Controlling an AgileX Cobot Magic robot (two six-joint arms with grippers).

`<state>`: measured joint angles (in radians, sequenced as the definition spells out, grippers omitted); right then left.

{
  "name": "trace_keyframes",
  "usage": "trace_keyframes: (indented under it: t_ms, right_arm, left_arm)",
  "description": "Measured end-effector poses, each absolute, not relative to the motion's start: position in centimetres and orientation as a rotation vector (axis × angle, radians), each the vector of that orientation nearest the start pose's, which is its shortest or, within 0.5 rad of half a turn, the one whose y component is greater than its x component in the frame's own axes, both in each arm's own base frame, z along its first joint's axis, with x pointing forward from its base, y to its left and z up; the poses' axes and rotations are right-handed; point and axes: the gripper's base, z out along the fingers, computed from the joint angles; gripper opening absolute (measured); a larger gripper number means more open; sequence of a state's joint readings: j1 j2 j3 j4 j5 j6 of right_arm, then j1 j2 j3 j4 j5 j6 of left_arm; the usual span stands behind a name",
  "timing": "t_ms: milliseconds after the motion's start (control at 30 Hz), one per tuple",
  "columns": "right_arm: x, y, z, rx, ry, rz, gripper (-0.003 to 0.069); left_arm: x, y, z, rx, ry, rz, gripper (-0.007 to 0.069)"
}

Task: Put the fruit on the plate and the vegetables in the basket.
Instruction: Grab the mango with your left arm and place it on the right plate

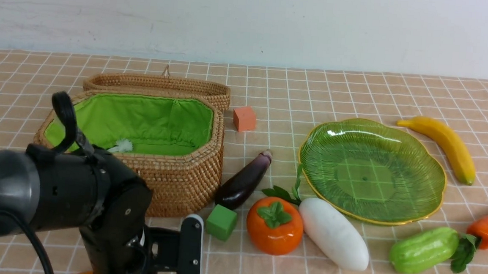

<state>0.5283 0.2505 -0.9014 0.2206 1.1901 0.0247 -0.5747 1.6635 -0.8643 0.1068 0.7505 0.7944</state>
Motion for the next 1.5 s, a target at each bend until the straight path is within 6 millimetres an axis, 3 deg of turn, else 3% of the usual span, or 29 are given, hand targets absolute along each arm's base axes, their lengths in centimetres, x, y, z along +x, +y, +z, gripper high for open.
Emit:
trace_keyframes:
  t_ms: [333,400,467,667,700,733,767,833,933,967,1133,1167,1367,1500]
  right_arm:
    - [-2.0,0.9,37.8,-0.556,1.974,0.604,0.0072]
    - [-1.8,0.8,37.8,-0.529,1.977,0.584,0.0072]
    - [-1.5,0.4,37.8,-0.458,1.986,0.563,0.0072]
    - [-0.8,-0.7,37.8,-0.276,2.009,0.479,0.0073]
    - [-0.8,-0.7,37.8,-0.259,2.007,0.477,0.0074]
    - [-0.7,-0.7,37.9,-0.256,2.002,0.477,0.0074]
    - [-0.7,-0.7,38.0,-0.250,1.990,0.481,0.0075]
    - [-0.6,-0.7,38.1,-0.245,1.976,0.485,0.0077]
    - [-0.6,-0.7,38.2,-0.241,1.966,0.491,0.0080]
    - [-0.6,-0.6,38.2,-0.241,1.966,0.497,0.0080]
    - [-0.7,-0.6,38.1,-0.242,1.971,0.503,0.0083]
    - [-0.7,-0.6,38.1,-0.243,1.977,0.503,0.0083]
    - [-0.8,-0.7,37.9,-0.247,2.004,0.496,0.0086]
    - [-0.8,-0.7,37.8,-0.247,2.010,0.494,0.0087]
  left_arm:
    - [24.1,-14.3,16.4,1.978,2.295,0.203,0.0510]
    - [24.4,-15.2,17.3,1.929,2.295,0.201,0.0510]
    - [24.4,-17.0,18.8,1.871,2.257,0.173,0.0510]
    - [23.9,-25.0,25.9,1.647,2.048,-0.044,0.0510]
    - [24.3,-27.1,27.6,1.588,1.987,-0.101,0.0510]
    - [24.6,-27.7,28.0,1.569,1.971,-0.115,0.0510]
    - [26.0,-30.0,29.1,1.498,1.915,-0.159,0.0510]
    - [28.2,-32.5,29.5,1.435,1.863,-0.184,0.0510]
    - [31.6,-36.4,28.3,1.388,1.802,-0.196,0.0510]
    - [33.0,-37.9,26.8,1.393,1.795,-0.187,0.0510]
    - [36.2,-41.6,23.6,1.420,1.702,-0.147,0.0510]
    - [36.9,-42.2,22.3,1.423,1.691,-0.143,0.0510]
    - [38.8,-42.7,19.4,1.366,1.650,-0.153,0.0520]
    - [39.0,-42.7,19.0,1.363,1.667,-0.161,0.0617]
